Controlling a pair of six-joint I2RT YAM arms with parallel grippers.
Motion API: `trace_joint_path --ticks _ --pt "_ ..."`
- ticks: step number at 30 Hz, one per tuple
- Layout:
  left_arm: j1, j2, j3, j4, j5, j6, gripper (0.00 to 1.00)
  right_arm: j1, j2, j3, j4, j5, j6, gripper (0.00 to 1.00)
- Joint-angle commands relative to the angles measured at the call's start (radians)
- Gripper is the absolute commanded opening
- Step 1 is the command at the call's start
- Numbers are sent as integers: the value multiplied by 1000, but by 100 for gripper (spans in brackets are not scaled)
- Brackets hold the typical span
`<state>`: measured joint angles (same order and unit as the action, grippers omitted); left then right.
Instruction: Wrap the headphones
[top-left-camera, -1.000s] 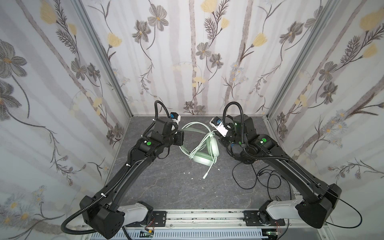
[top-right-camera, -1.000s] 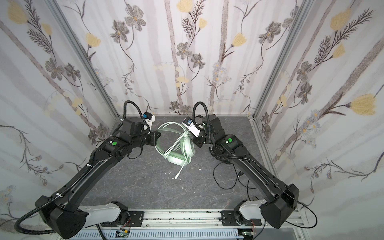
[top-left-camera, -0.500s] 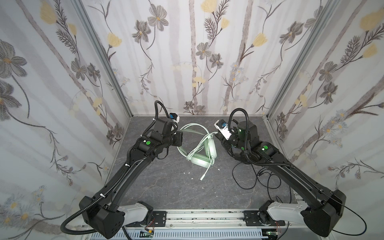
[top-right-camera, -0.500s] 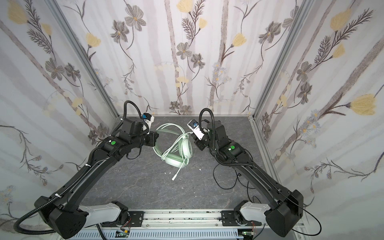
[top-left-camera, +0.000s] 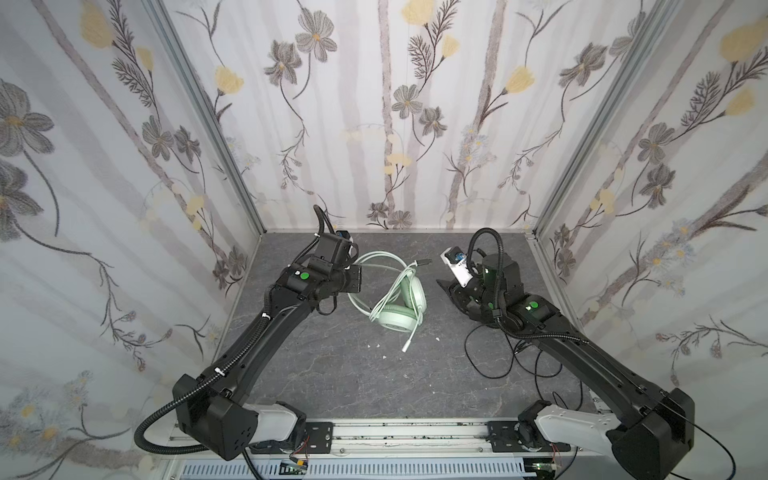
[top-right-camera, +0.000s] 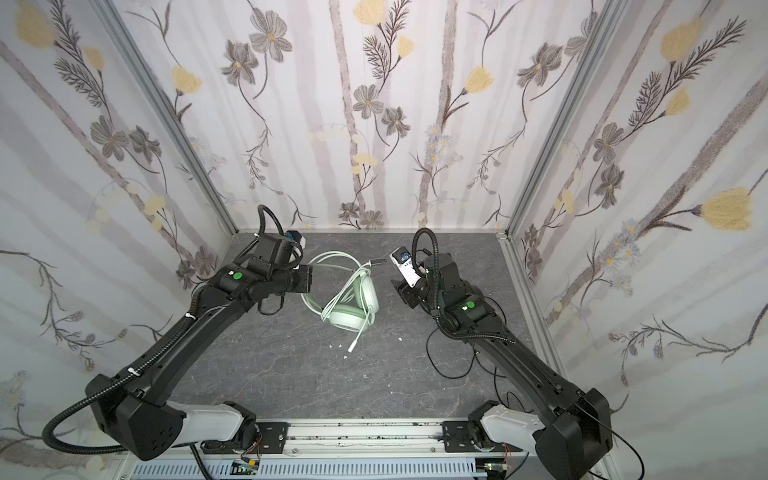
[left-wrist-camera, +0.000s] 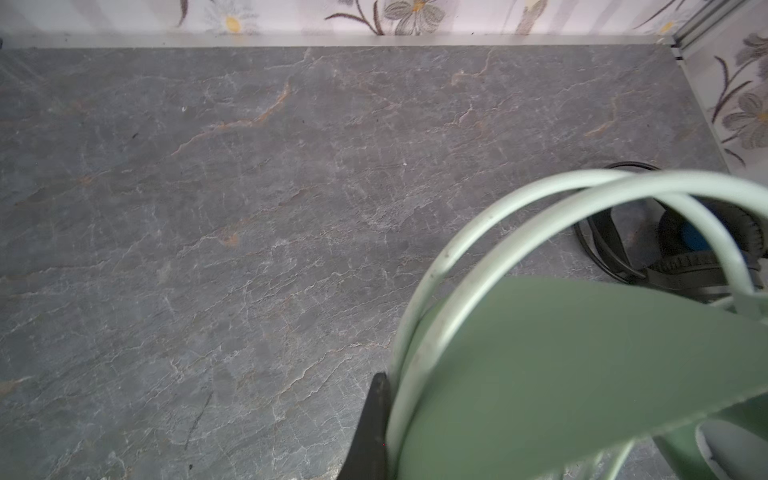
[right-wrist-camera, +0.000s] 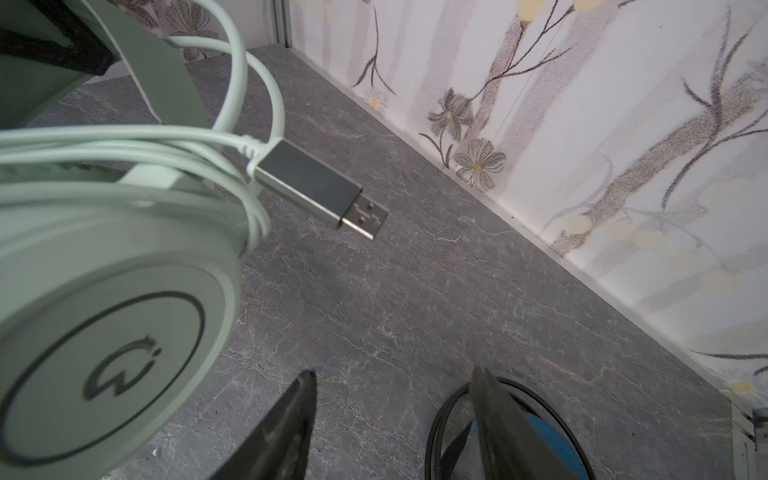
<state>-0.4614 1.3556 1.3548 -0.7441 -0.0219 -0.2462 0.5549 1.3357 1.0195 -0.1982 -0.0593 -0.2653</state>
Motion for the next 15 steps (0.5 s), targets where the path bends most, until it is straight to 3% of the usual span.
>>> trace_joint_path --ticks 1,15 --pt "22 22 5 1 -21 -75 0 -5 -15 -8 59 61 21 62" --pt "140 189 -52 127 -85 -178 0 -3 -50 1 81 37 100 84"
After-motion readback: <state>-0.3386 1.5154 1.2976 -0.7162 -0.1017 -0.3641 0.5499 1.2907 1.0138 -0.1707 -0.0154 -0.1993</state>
